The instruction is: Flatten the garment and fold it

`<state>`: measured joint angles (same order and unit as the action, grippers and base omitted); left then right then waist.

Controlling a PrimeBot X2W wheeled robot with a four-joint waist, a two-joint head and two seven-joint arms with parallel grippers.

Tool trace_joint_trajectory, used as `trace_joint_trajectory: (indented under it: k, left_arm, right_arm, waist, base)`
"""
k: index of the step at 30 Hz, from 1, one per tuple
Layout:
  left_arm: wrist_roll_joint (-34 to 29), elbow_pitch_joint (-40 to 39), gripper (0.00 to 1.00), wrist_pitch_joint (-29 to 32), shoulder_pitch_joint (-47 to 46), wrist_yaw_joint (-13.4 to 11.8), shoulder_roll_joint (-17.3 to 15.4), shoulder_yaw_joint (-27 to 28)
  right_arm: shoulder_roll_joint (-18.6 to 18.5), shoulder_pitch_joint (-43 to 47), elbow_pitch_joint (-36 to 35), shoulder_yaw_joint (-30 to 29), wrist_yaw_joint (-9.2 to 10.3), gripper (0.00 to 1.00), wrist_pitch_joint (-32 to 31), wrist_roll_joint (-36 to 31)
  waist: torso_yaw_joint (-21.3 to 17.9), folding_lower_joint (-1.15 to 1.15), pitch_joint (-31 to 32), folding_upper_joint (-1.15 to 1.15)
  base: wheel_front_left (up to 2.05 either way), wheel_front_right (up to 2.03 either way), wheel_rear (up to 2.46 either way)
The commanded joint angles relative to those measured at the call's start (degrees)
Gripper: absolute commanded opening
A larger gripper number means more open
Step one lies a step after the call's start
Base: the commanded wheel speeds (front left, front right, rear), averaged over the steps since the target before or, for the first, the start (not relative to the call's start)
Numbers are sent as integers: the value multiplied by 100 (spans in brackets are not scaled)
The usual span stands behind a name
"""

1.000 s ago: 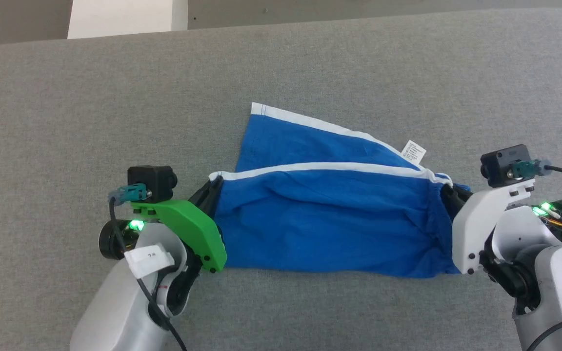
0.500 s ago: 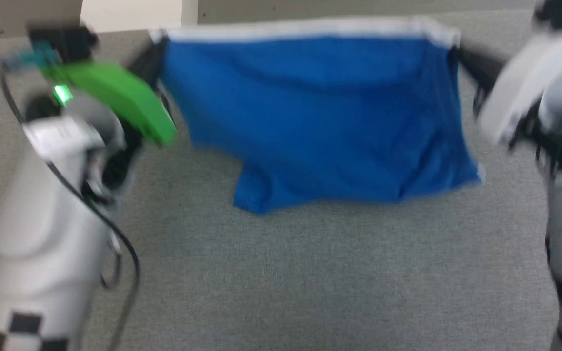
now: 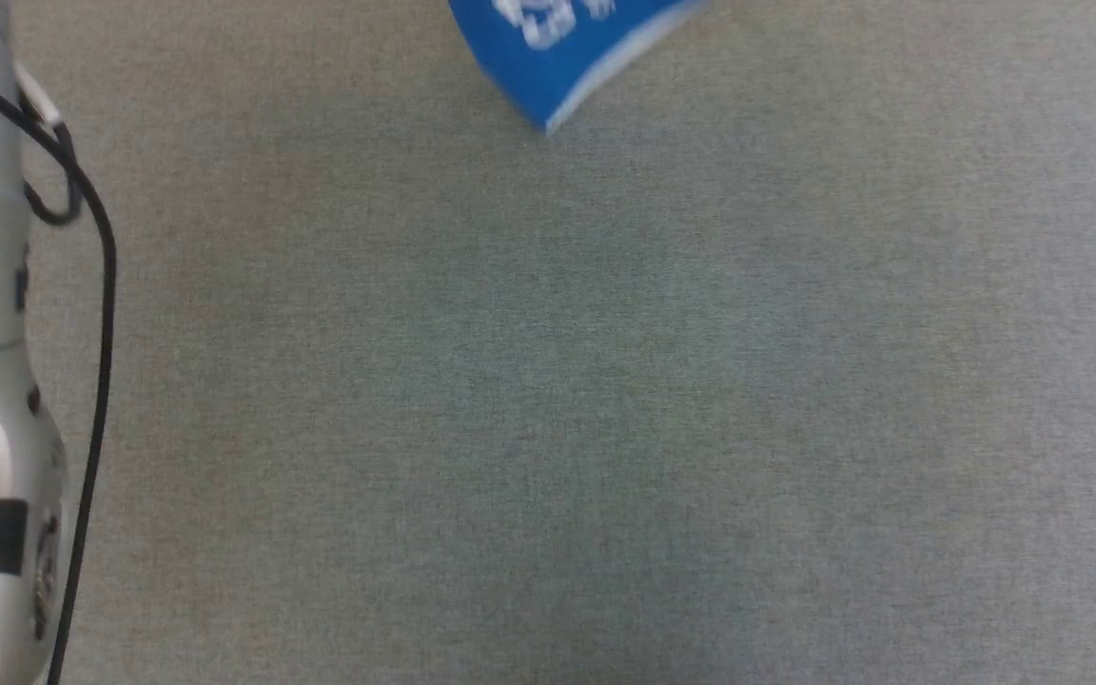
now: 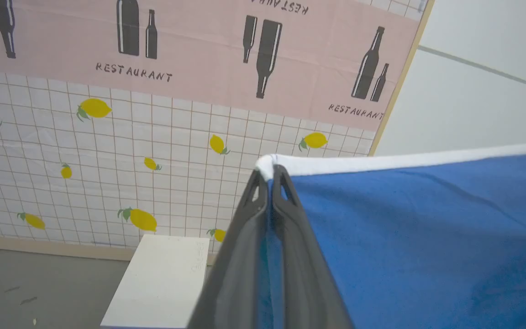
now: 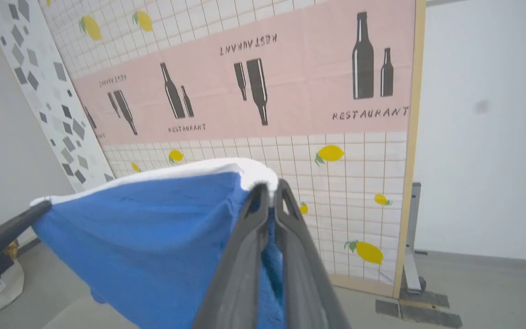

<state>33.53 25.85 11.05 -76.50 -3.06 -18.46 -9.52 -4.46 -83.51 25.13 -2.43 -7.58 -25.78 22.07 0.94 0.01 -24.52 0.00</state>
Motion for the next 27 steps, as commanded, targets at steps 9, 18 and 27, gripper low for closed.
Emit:
trace_joint_trajectory:
  k: [9,18,27]
  left_arm:
    - [-38,-93,0,-871,579,426,75,-134]
    - [306,-1224,0,-1247,3640,339,188,-179]
    - [816,-2513,0,-990,6846,-207,226,-58]
  right_arm:
    - [-381,691,141,610,9,0,685,812]
    - [-1025,3866,-1256,1097,9,0,1081,1949]
    - [-1532,7139,-2722,1514,9,0,423,2582]
  waist:
    - [200,-1,166,0]
    - [208,-1,922,0]
    - [119,-1,1692,0]
  base:
    - [0,0,0]
    - [0,0,0]
    - [0,0,0]
